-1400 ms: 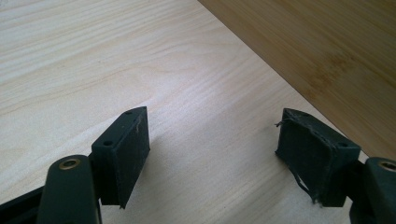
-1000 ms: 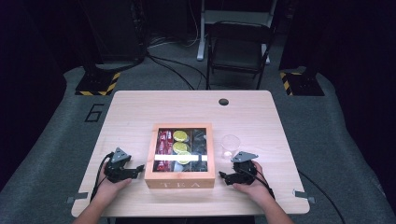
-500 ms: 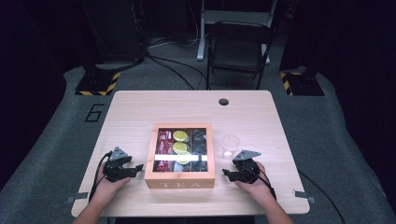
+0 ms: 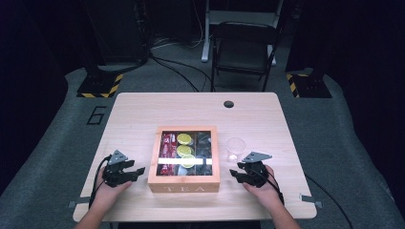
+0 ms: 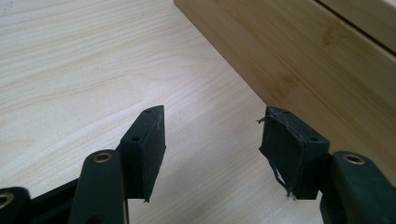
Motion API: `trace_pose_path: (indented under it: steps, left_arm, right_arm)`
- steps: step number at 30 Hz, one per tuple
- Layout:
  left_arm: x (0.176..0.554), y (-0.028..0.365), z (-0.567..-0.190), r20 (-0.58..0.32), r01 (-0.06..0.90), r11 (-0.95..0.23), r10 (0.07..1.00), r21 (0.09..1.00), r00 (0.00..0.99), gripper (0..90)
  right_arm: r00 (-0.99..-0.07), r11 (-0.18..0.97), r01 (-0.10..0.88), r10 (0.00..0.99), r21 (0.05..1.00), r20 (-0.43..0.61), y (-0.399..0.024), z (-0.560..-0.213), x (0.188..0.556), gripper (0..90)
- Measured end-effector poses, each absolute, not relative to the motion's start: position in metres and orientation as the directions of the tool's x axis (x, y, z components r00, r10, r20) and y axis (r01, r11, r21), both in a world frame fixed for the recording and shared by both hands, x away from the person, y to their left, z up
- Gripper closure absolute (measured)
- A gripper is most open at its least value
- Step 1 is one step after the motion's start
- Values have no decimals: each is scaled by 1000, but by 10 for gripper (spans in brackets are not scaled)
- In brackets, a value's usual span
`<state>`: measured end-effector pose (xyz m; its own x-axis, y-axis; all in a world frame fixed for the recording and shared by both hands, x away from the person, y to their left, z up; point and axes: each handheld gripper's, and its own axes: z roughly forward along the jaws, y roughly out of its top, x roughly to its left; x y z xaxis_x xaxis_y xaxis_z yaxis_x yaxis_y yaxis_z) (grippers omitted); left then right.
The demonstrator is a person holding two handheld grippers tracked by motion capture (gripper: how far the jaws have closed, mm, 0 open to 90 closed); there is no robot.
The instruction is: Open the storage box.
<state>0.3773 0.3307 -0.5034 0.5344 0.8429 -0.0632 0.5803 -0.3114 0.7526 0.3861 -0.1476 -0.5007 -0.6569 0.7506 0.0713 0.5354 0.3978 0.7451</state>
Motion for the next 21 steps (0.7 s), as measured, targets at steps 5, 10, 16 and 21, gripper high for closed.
trace_pose_path:
  steps: [5, 10, 16, 21]
  left_arm:
    - [373, 330, -494, -143, 595, -243, 838, 766, 526, 421]
    - [373, 329, -484, -131, 591, -255, 837, 765, 531, 434]
    - [368, 328, -469, -127, 579, -262, 829, 773, 544, 464]
    - [360, 327, -458, -110, 558, -270, 825, 785, 554, 477]
  right_arm:
    - [-658, 365, 539, 745, 759, 108, -147, -494, 382, 557]
    - [-659, 391, 541, 747, 744, 87, -138, -486, 377, 580]
    - [-682, 426, 514, 729, 745, 54, -131, -470, 373, 602]
    - [-706, 425, 475, 706, 771, 46, -128, -454, 367, 631]
